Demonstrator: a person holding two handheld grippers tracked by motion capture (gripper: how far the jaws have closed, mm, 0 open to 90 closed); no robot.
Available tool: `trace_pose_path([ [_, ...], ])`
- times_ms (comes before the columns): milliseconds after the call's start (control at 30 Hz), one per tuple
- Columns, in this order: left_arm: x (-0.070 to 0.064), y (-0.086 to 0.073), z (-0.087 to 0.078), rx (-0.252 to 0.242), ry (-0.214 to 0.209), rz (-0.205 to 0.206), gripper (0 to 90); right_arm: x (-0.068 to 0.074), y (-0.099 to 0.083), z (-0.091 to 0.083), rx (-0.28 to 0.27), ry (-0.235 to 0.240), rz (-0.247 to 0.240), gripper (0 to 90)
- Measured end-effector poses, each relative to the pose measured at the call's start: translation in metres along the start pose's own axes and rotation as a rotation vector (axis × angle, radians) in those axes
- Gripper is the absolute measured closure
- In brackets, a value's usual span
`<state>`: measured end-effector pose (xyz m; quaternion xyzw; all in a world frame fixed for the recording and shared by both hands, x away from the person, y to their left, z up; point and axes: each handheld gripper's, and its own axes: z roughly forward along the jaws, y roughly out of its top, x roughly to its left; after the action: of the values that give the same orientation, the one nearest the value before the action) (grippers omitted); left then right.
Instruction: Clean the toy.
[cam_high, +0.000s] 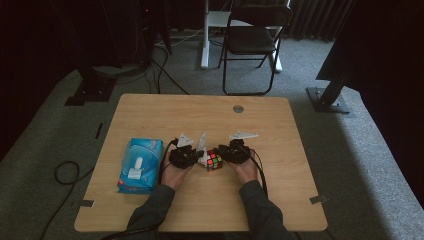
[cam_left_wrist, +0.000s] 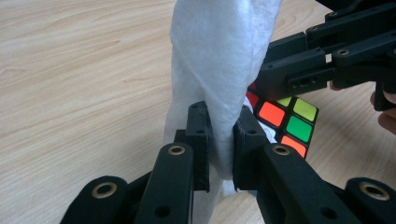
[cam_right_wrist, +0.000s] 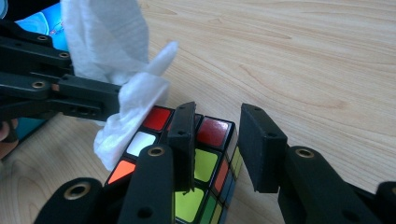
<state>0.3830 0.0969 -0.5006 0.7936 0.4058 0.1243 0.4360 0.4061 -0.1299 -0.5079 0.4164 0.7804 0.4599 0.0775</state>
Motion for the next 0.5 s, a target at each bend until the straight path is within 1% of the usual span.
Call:
trace_pose_path([
  [100, 0.0011, -0.0011, 0.0012, -0.002, -0.005, -0.009, 80.0, 0.0001, -0.0001, 0.0000, -0.001, 0.000, 0.000, 66.9],
  [333, 0.0017, -0.0029, 0.0021, 0.000, 0.002, -0.007, 80.0, 0.0001, -0.0002, 0.0001, -0.002, -0.001, 0.001, 66.9],
  [500, 0.0041, -0.0069, 0.0040, -0.004, 0.008, -0.025, 79.9, 0.0000, -0.0001, 0.0000, -0.001, -0.001, 0.000, 66.9],
])
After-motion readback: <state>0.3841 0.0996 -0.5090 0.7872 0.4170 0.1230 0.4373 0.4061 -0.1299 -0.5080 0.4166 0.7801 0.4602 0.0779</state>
